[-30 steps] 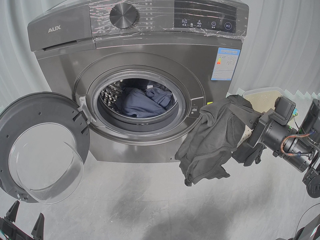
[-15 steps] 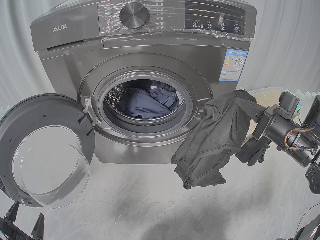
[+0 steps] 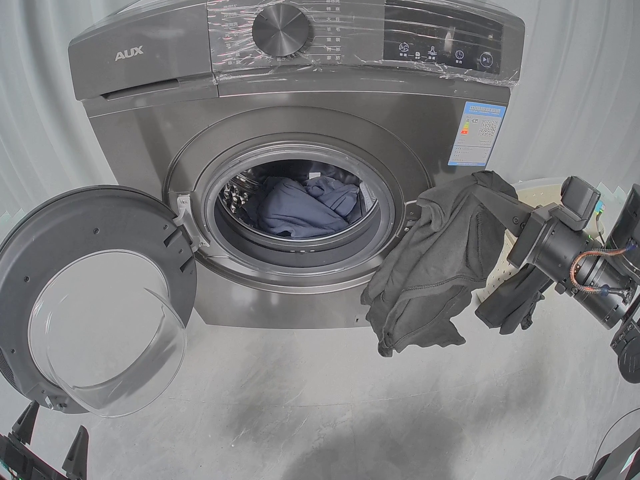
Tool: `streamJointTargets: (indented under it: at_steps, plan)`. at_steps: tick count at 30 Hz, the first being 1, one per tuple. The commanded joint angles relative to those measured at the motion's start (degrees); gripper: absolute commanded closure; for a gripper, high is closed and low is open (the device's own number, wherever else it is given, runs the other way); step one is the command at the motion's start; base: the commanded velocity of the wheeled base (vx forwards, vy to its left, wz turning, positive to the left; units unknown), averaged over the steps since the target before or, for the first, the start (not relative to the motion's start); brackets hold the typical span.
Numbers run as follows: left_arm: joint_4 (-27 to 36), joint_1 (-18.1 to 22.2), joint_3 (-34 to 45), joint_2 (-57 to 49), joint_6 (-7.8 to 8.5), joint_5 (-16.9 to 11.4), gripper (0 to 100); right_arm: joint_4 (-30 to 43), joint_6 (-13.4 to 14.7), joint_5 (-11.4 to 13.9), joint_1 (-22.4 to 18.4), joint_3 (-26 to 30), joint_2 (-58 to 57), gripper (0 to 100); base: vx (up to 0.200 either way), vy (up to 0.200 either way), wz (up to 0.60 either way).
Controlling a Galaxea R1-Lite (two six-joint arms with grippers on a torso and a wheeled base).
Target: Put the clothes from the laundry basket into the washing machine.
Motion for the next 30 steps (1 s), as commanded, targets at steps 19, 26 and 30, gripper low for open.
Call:
streamJointTargets:
  at_steps: [19, 26, 30]
  plan:
    - [-0.07, 0.09, 0.66, -0.86, 0.49, 0.01, 0, 0.59, -3.06, -1.28, 1.93, 2.75, 0.19, 100, 0.000, 0.126, 0.00]
    - [-0.25, 0.09, 0.84, -1.04, 2.43, 0.36, 0, 0.59, -3.77, -13.32, 9.58, 3.01, 0.54, 100, 0.000, 0.000, 0.00]
    - [-0.25, 0.35, 0.84, -1.04, 2.60, 0.36, 0, 0.77, -2.97, -17.28, 11.42, 1.43, 2.47, 100, 0.000, 0.000, 0.00]
